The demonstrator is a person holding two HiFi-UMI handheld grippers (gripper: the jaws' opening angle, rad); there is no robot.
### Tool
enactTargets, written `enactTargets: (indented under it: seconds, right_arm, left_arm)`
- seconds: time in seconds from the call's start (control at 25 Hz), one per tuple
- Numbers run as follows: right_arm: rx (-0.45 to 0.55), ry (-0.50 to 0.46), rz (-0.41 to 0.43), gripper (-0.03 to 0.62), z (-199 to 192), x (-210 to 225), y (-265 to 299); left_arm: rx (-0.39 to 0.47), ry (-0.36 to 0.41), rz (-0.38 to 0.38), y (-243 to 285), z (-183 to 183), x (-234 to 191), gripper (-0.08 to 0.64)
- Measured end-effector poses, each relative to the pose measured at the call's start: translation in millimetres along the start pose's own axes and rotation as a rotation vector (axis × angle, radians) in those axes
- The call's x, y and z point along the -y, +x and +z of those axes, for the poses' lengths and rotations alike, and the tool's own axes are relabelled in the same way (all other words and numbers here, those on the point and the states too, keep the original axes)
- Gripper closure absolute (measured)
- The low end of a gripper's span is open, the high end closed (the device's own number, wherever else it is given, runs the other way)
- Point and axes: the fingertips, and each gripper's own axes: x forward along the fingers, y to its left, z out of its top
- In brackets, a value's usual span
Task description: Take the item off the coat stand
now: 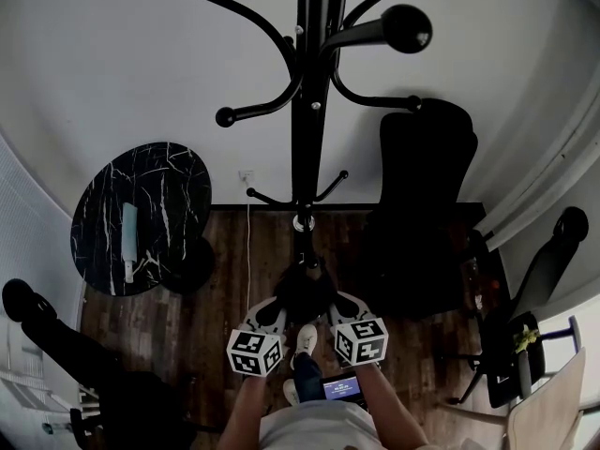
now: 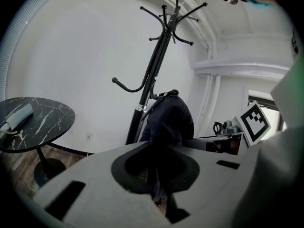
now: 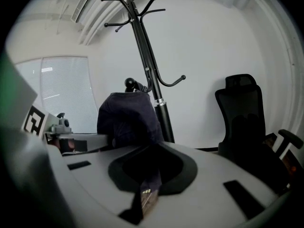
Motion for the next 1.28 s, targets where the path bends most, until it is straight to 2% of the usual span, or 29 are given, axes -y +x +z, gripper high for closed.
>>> enactTargets:
  seconds: [1.28]
  right_arm:
    - [-0.034, -0.043, -0.03, 0.569, 5.3, 29.1, 50.4]
  left_arm:
    - [-0.074, -0.013, 0.002, 48.5, -9.5, -31.5, 0.534]
